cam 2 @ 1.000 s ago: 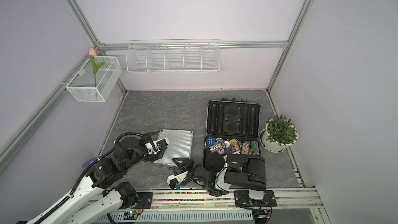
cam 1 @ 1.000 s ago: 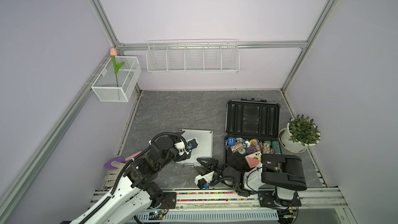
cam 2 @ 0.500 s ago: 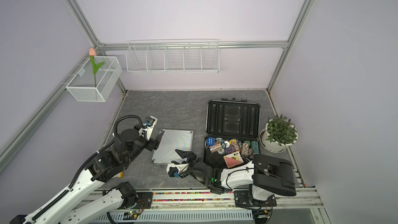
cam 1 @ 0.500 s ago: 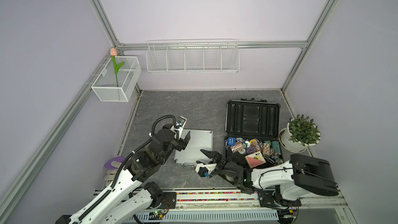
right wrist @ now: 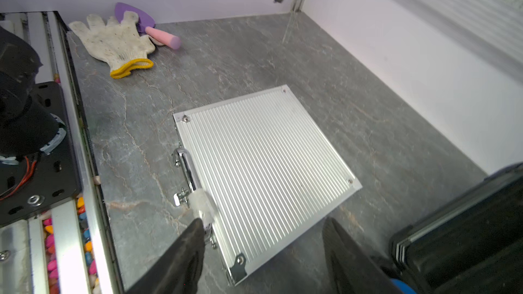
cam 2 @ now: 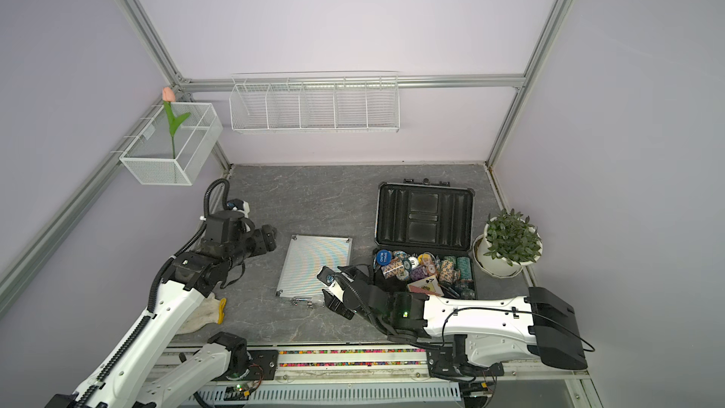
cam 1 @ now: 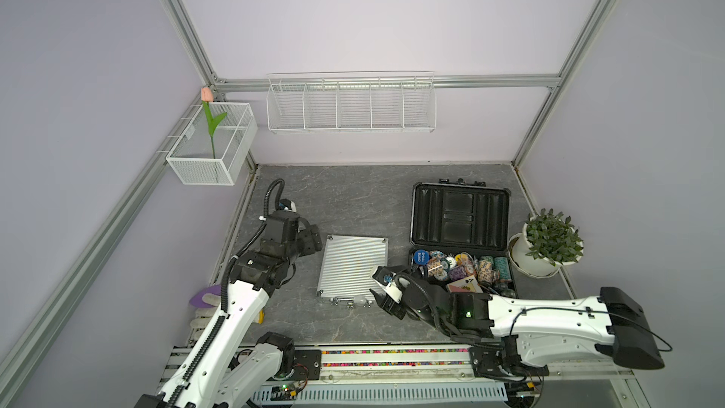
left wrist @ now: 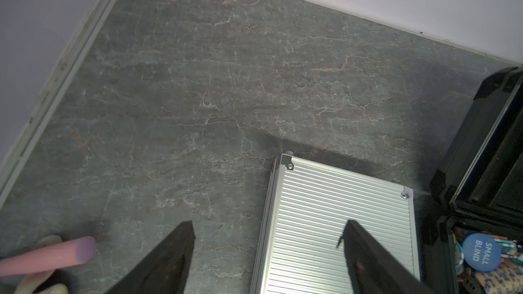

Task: Open the poker set cases
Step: Place the poker set case at the center of the board, then adjust the poker set case at the center of the board.

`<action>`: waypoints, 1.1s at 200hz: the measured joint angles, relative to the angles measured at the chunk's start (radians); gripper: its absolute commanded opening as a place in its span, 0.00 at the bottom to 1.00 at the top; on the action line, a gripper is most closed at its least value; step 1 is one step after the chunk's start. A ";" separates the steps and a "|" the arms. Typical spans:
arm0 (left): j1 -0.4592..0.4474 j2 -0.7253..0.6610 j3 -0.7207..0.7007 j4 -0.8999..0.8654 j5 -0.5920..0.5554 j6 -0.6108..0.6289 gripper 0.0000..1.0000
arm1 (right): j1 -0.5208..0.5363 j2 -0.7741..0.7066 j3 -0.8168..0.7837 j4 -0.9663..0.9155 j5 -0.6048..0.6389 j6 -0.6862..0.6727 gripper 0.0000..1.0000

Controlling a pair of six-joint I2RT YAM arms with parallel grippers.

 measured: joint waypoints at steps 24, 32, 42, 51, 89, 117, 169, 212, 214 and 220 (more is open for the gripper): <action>0.043 0.002 -0.010 -0.017 0.087 -0.049 0.86 | -0.024 -0.005 0.046 -0.150 -0.009 0.168 0.73; 0.047 0.005 -0.017 -0.024 0.108 -0.065 0.86 | -0.037 -0.005 0.057 -0.192 -0.020 0.220 0.74; 0.051 0.012 -0.029 -0.030 0.132 -0.084 0.87 | -0.056 -0.005 0.068 -0.242 -0.038 0.291 0.74; 0.052 0.020 -0.041 -0.035 0.149 -0.103 0.87 | -0.071 -0.005 0.076 -0.278 -0.055 0.341 0.75; 0.052 0.015 -0.135 -0.021 0.197 -0.195 0.85 | -0.111 0.000 0.107 -0.372 -0.116 0.508 0.75; 0.053 0.000 -0.208 0.002 0.215 -0.256 0.83 | -0.117 0.029 0.119 -0.386 -0.141 0.576 0.74; 0.053 -0.014 -0.281 0.037 0.254 -0.318 0.82 | -0.137 0.109 0.120 -0.389 -0.227 0.673 0.73; 0.053 -0.030 -0.371 0.078 0.296 -0.367 0.81 | -0.157 0.171 0.112 -0.319 -0.322 0.738 0.73; 0.053 -0.030 -0.372 0.078 0.299 -0.368 0.81 | -0.158 0.173 0.109 -0.314 -0.327 0.740 0.73; 0.053 -0.031 -0.377 0.082 0.302 -0.372 0.81 | -0.163 0.180 0.104 -0.304 -0.340 0.748 0.73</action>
